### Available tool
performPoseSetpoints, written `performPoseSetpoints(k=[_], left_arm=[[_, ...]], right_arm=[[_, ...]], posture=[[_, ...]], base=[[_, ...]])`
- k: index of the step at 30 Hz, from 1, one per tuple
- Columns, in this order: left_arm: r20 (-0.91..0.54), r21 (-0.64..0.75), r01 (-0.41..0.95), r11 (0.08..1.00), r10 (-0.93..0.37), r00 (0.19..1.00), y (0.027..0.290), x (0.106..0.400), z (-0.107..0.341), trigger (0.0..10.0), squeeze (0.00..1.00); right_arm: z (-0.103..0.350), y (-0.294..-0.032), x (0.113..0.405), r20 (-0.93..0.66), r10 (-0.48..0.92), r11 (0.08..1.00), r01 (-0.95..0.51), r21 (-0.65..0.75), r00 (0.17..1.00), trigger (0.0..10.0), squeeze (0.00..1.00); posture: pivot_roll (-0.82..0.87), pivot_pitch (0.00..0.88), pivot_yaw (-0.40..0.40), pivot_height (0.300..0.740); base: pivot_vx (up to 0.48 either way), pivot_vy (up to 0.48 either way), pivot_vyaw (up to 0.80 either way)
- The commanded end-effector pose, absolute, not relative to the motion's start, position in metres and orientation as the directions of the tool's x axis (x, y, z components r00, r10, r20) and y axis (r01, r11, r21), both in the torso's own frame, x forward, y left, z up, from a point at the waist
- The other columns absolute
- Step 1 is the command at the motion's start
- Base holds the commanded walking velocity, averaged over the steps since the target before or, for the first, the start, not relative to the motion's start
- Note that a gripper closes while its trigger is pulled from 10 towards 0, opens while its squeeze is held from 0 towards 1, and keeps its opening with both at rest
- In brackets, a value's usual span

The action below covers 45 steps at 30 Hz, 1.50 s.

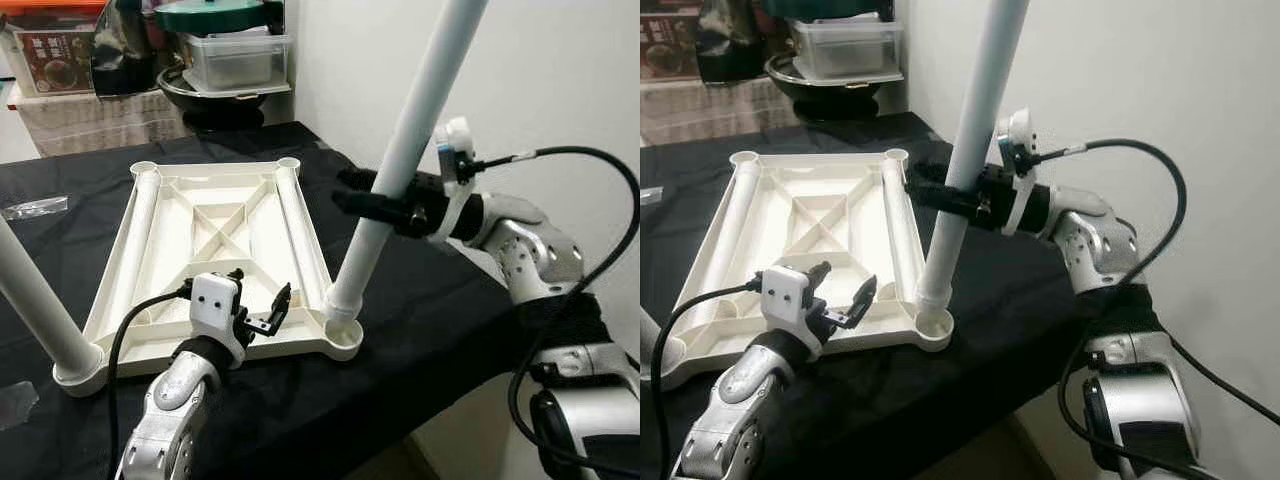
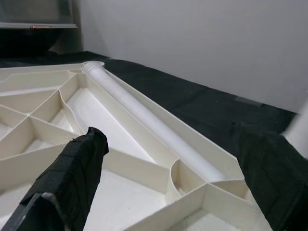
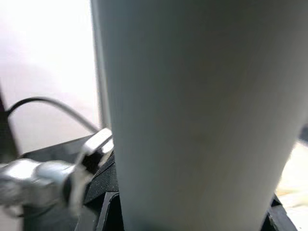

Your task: Building children table

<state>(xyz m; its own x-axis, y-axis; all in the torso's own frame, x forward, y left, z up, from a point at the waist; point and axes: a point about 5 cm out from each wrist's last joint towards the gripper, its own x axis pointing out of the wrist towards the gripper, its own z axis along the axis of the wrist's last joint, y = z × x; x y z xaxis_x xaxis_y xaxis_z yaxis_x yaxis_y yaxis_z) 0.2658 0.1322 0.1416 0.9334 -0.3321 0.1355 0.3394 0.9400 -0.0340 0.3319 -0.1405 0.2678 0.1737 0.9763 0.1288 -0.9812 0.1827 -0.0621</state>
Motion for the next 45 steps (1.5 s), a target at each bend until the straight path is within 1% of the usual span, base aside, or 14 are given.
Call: performPoseSetpoints(k=[1, 6, 12, 14, 17, 19, 20, 22, 33, 35, 37, 38, 41, 45], left_arm=[[0.118, -0.039, 0.339, 0.940, -0.333, 0.936, 0.134, 0.264, 0.138, 10.0, 0.00], [0.117, -0.040, 0.341, 0.939, -0.335, 0.935, 0.133, 0.264, 0.138, 10.0, 0.00], [0.117, -0.037, 0.345, 0.938, -0.339, 0.934, 0.133, 0.264, 0.138, 10.0, 0.00], [0.117, -0.036, 0.347, 0.937, -0.341, 0.933, 0.133, 0.263, 0.139, 10.0, 0.00], [0.117, -0.036, 0.348, 0.937, -0.342, 0.932, 0.133, 0.263, 0.139, 10.0, 0.00], [0.117, -0.039, 0.353, 0.935, -0.347, 0.931, 0.131, 0.262, 0.138, 10.0, 0.00], [0.117, -0.039, 0.353, 0.935, -0.347, 0.931, 0.131, 0.262, 0.138, 10.0, 0.00], [0.117, -0.041, 0.356, 0.934, -0.349, 0.930, 0.129, 0.262, 0.138, 10.0, 0.00], [0.116, -0.044, 0.368, 0.929, -0.361, 0.925, 0.129, 0.261, 0.138, 10.0, 0.00], [0.116, -0.046, 0.376, 0.925, -0.369, 0.922, 0.128, 0.260, 0.138, 10.0, 0.00], [0.114, -0.048, 0.389, 0.920, -0.382, 0.917, 0.126, 0.259, 0.138, 10.0, 0.00], [0.114, -0.048, 0.389, 0.920, -0.382, 0.917, 0.126, 0.259, 0.138, 10.0, 0.00], [0.111, -0.051, 0.396, 0.917, -0.389, 0.914, 0.125, 0.258, 0.136, 10.0, 0.00], [0.111, -0.053, 0.396, 0.917, -0.389, 0.915, 0.124, 0.258, 0.136, 10.0, 0.00]], right_arm=[[0.265, -0.138, 0.327, 0.108, 0.984, 0.149, -0.987, -0.056, 0.142, 10.0, 0.00], [0.259, -0.136, 0.326, 0.097, 0.985, 0.150, -0.987, -0.051, 0.145, 10.0, 0.00], [0.249, -0.134, 0.328, 0.077, 0.982, 0.175, -0.984, -0.041, 0.172, 10.0, 0.00], [0.248, -0.136, 0.333, 0.076, 0.974, 0.216, -0.976, -0.028, 0.214, 10.0, 0.00], [0.249, -0.137, 0.335, 0.079, 0.969, 0.236, -0.972, -0.020, 0.234, 10.0, 0.00], [0.243, -0.141, 0.341, 0.060, 0.959, 0.279, -0.960, 0.011, 0.279, 10.0, 0.00], [0.243, -0.141, 0.341, 0.060, 0.959, 0.279, -0.960, 0.011, 0.279, 10.0, 0.00], [0.236, -0.145, 0.344, 0.037, 0.951, 0.305, -0.952, 0.039, 0.306, 10.0, 0.00], [0.215, -0.152, 0.345, -0.019, 0.939, 0.343, -0.935, 0.094, 0.343, 10.0, 0.00], [0.211, -0.151, 0.345, -0.044, 0.935, 0.354, -0.932, 0.075, 0.352, 10.0, 0.00], [0.211, -0.144, 0.342, -0.081, 0.933, 0.350, -0.937, -0.005, 0.350, 10.0, 0.00], [0.211, -0.144, 0.342, -0.081, 0.933, 0.350, -0.937, -0.005, 0.350, 10.0, 0.00], [0.217, -0.128, 0.336, -0.090, 0.942, 0.317, -0.945, -0.083, 0.324, 10.0, 0.00], [0.214, -0.122, 0.332, -0.087, 0.945, 0.309, -0.948, -0.081, 0.316, 10.0, 0.00]], posture=[[-0.02, 0.000, -0.090, 0.740], [-0.01, 0.000, -0.089, 0.740], [-0.01, 0.000, -0.090, 0.740], [0.00, 0.000, -0.091, 0.740], [0.00, 0.000, -0.091, 0.740], [0.00, 0.000, -0.095, 0.740], [0.00, 0.000, -0.095, 0.740], [0.00, 0.000, -0.096, 0.740], [-0.01, 0.000, -0.092, 0.740], [-0.01, 0.000, -0.092, 0.740], [-0.01, 0.000, -0.089, 0.740], [-0.01, 0.000, -0.089, 0.740], [-0.02, 0.000, -0.089, 0.740], [-0.01, 0.000, -0.093, 0.740]], base=[[0.000, 0.000, 0.00], [0.000, 0.000, 0.00], [0.000, 0.000, 0.00], [0.000, 0.000, 0.00], [0.000, 0.000, 0.00], [0.000, 0.000, 0.00], [0.000, 0.000, 0.00], [0.000, 0.000, 0.00], [0.000, 0.000, 0.00], [0.000, 0.000, 0.00], [0.000, 0.000, 0.00], [0.000, 0.000, 0.00], [0.000, 0.000, 0.00], [0.000, 0.000, 0.00]])
